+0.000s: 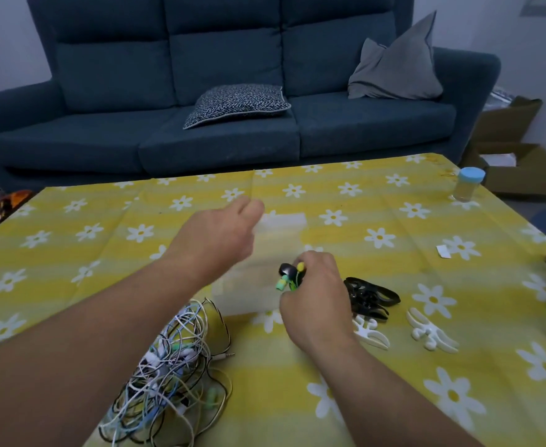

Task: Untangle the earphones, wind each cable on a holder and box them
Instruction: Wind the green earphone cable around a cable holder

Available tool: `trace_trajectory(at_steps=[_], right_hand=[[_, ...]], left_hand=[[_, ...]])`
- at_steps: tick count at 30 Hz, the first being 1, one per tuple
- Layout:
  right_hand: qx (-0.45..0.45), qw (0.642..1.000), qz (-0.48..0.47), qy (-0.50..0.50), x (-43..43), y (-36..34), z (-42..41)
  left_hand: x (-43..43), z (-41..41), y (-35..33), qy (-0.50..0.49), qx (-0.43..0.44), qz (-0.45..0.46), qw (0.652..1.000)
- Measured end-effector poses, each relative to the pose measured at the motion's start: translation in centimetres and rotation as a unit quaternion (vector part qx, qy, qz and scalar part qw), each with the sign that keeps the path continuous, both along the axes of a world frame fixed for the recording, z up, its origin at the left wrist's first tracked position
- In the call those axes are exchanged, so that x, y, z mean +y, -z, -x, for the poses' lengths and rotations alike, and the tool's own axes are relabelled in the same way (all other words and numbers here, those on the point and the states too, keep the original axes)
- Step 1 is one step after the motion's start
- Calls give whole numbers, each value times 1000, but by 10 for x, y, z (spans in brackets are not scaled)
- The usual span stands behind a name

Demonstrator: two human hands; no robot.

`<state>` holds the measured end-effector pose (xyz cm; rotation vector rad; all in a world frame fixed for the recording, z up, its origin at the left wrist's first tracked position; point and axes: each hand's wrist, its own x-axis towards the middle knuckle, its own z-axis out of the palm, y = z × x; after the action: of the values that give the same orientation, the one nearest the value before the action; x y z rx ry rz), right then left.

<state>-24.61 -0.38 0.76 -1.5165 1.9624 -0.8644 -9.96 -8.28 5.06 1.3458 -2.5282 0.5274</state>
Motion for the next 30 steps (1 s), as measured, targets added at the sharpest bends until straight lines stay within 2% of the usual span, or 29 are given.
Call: trace_trajectory(at_steps=[4, 6, 8, 16, 19, 20, 23, 26, 28, 30], right_hand=[[-11, 997, -56, -55, -1, 3, -3], [-16, 997, -57, -53, -2, 3, -1], [-15, 997, -58, -57, -2, 3, 0], [-12, 995, -69, -67, -2, 2, 3], [-7, 995, -73, -69, 1, 3, 4], [-10, 995, -74, -69, 1, 3, 4], [-34, 995, -69, -62, 0, 4, 2], [-56, 997, -46, -36, -4, 3, -5], [-72, 997, -35, -13, -7, 0, -10], [-97, 995, -34, -1, -10, -3, -18]], left_hand=[[-31, -12, 3, -42, 96, 4, 994], [-44, -19, 8, -91, 106, 1, 990], [-53, -24, 16, -136, 80, -19, 987], [-54, -33, 54, -223, 55, -254, 939], [-45, -32, 64, -207, 74, -368, 904], [-42, -32, 68, -197, 85, -381, 899], [-36, -37, 71, -176, 199, -339, 903], [-26, -42, 58, -157, 330, -288, 885], [-12, -43, 51, -168, 405, -264, 859], [7, -43, 44, -205, 501, -232, 808]])
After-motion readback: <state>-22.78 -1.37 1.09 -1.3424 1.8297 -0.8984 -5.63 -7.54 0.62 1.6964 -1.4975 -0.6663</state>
